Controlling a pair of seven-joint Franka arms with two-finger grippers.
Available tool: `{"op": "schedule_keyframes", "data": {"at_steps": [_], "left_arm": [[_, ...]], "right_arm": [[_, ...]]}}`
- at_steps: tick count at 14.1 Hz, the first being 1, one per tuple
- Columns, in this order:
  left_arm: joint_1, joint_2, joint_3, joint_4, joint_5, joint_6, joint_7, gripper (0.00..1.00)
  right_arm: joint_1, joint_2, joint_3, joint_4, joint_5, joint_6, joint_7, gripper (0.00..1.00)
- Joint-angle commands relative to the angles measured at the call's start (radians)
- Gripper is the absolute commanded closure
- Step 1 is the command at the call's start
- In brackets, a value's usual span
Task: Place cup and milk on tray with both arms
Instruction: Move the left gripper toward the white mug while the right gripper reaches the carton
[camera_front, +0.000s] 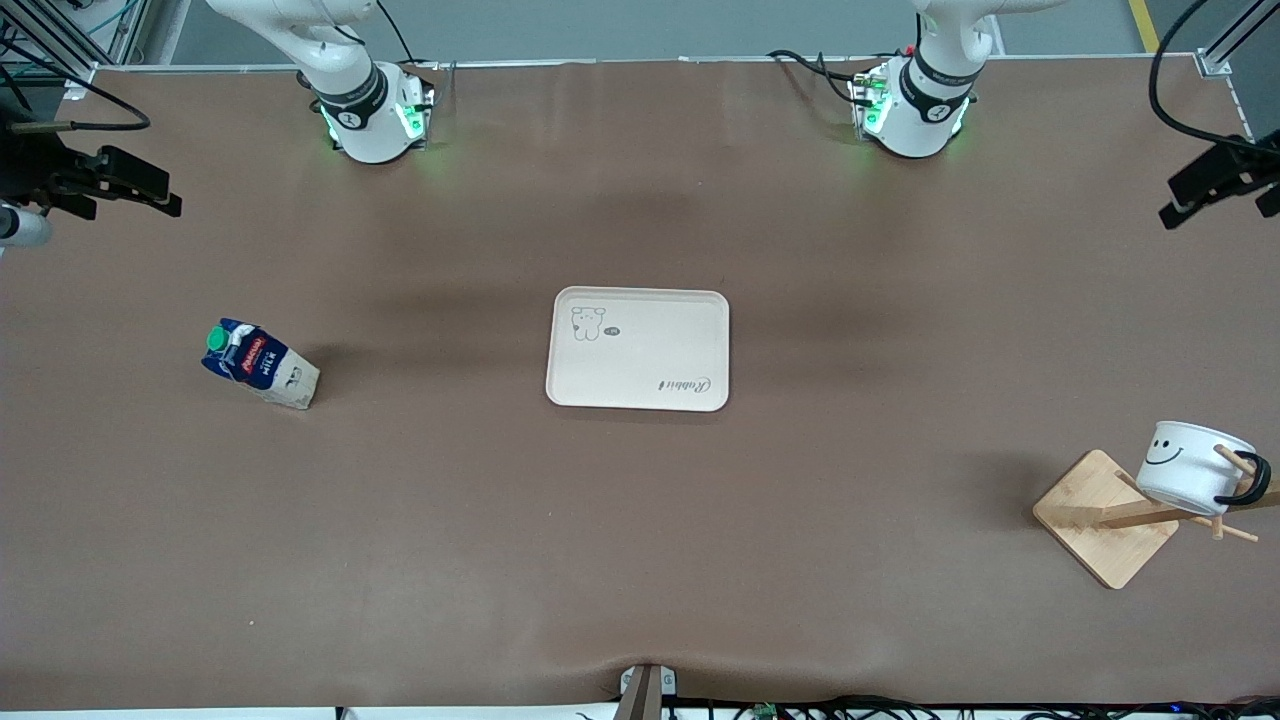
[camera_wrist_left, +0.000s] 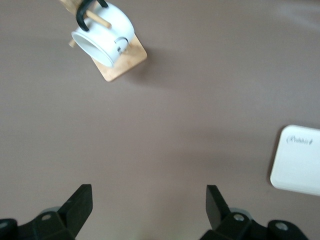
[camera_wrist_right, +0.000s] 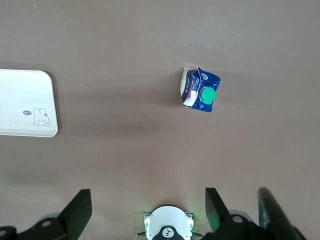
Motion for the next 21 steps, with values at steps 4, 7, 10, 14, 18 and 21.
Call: {"op": "schedule_keyframes", "data": {"at_steps": [4, 7, 10, 14, 18, 21], "left_arm": [[0.105, -0.009, -0.002, -0.214, -0.09, 0.313, 0.0, 0.0], [0.134, -0.007, -0.003, -0.345, -0.098, 0.534, 0.018, 0.0], [0.135, 0.035, -0.003, -0.373, -0.164, 0.643, 0.019, 0.0], [0.14, 0.1, -0.003, -0.417, -0.207, 0.807, 0.02, 0.0], [0.157, 0.169, -0.003, -0.408, -0.279, 0.929, 0.08, 0.0], [0.163, 0.191, -0.003, -0.405, -0.304, 0.961, 0.134, 0.03]], "right_arm": [[-0.016, 0.0, 0.006, 0.0, 0.004, -0.002, 0.008, 0.0], [-0.016, 0.0, 0.006, 0.0, 0.004, -0.002, 0.006, 0.0], [-0.016, 0.0, 0.006, 0.0, 0.003, -0.002, 0.006, 0.0], [-0.016, 0.003, 0.006, 0.002, 0.003, 0.002, 0.006, 0.0], [-0.017, 0.003, 0.005, 0.002, 0.003, -0.001, 0.006, 0.0], [-0.011, 0.004, 0.006, 0.002, -0.011, 0.008, 0.006, 0.0]]}}
